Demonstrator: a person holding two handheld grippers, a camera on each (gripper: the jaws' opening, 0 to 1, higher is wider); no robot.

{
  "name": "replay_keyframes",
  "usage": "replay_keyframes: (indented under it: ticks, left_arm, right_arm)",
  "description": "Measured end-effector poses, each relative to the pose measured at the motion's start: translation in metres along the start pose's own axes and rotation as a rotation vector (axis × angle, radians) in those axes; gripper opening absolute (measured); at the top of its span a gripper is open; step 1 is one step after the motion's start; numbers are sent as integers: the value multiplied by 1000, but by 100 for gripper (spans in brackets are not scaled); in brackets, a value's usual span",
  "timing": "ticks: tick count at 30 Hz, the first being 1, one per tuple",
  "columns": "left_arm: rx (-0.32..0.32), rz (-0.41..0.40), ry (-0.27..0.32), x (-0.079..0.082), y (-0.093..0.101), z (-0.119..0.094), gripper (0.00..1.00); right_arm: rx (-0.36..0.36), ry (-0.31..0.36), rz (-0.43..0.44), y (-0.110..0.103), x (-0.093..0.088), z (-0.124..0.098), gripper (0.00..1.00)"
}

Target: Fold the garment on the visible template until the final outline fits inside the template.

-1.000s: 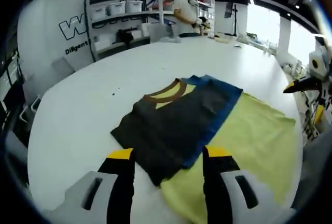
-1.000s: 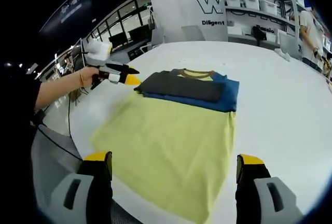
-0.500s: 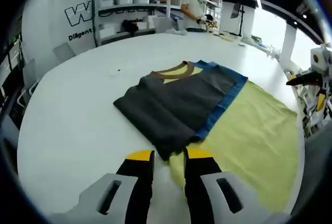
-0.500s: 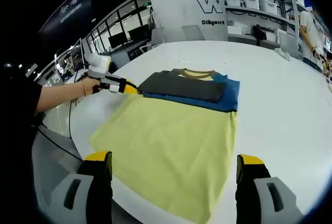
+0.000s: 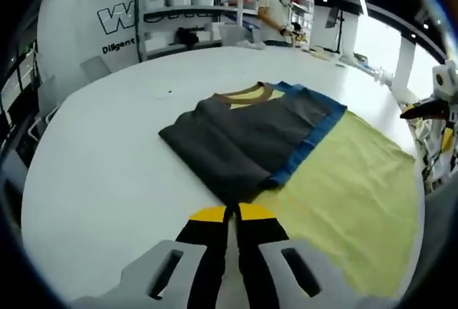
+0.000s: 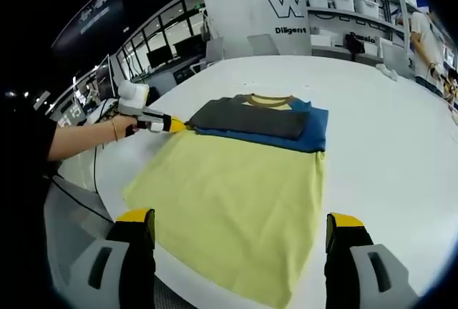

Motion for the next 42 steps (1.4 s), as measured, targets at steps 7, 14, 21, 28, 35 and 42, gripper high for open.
replay_keyframes:
  ticks: [7, 14, 21, 28, 35, 42]
  left_arm:
    - [16, -15, -5, -1, -2, -2, 2]
    - [26, -19, -6, -1, -4, -2, 1]
    - [49, -45, -25, -7, -22, -15, 2]
    - [83, -45, -52, -14, -38, -30, 2]
    - [120, -36, -71, -20, -51, -41, 2]
    - [144, -59, -62, -25, -61, -49, 2]
  right_arm:
    - [6, -1, -1, -2, 0, 1, 99]
    - [10, -3, 3, -4, -1, 0, 99]
    - [18, -10, 12, -8, -5, 1, 99]
    - [29, -14, 15, -12, -8, 3, 98]
    - [44, -24, 9, -17, -9, 7, 98]
    - [50, -21, 7, -18, -9, 8, 98]
Point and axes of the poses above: the point that each gripper's makers call its tool centre point, and the gripper's own axes: z roughly forward along the fingers, y roughly to its right, x roughly out of its top, the point moved 7 cm from there along -z, roughly backward along the fingers, and after that the axes turned 9 degrees about -x, right-handed, at the moved point
